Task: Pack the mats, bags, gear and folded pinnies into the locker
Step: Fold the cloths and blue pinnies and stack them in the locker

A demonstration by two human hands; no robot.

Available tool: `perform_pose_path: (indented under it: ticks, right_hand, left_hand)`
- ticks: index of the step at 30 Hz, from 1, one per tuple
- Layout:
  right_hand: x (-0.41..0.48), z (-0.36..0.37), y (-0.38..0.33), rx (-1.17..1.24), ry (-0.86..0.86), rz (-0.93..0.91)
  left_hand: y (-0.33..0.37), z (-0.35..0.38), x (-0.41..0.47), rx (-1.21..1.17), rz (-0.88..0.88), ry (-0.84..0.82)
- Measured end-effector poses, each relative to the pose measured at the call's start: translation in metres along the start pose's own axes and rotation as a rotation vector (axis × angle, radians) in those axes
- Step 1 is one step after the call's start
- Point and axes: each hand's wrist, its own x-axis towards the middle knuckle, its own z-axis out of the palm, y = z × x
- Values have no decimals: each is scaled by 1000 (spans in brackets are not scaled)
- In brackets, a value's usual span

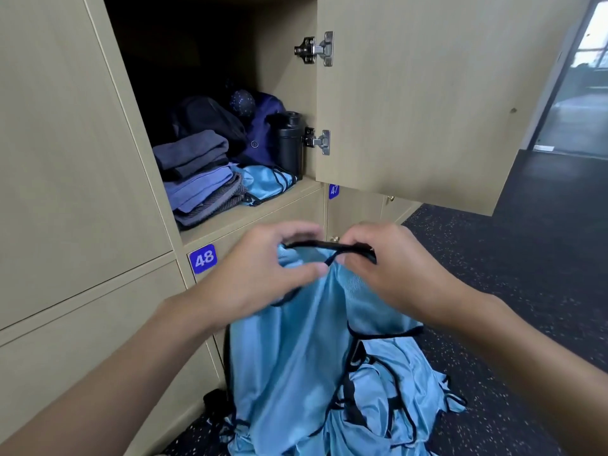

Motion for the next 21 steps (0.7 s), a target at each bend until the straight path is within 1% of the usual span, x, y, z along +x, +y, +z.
perform_pose_path:
  ticks: [1, 2, 3, 4, 6, 9, 11, 15, 18, 21]
  right_hand:
    - [-1, 1, -1, 2, -24, -17]
    - [-1, 2, -2, 13, -41, -21]
    - [-1, 2, -3, 24, -52, -17]
    - [-2, 1, -3, 30, -59, -12]
    - [-2, -3, -2, 28, -69, 3]
    - [-2, -12, 2, 19, -110, 30]
    - [-2, -17, 6, 99, -98, 35]
    - [-6, -23, 1, 291, -63, 32]
    - [-7, -27, -6, 352, -58, 25]
    - [-6, -25, -9, 396, -39, 74]
  left_hand:
    - [3, 7, -1, -43, 10, -76]
    - [5, 13, -2, -66, 19, -118]
    - [4, 16, -2, -68, 16, -126]
    - [5, 17, -1, -75, 0, -111]
    - [0, 11, 3, -50, -49, -27]
    - [-4, -2, 6, 72, -97, 81]
    - [-7, -7, 7, 123, -118, 119]
    - [-10, -5, 5, 159, -110, 124]
    - [-6, -1, 4, 125, -108, 109]
    - [-6, -2, 4, 111, -106, 109]
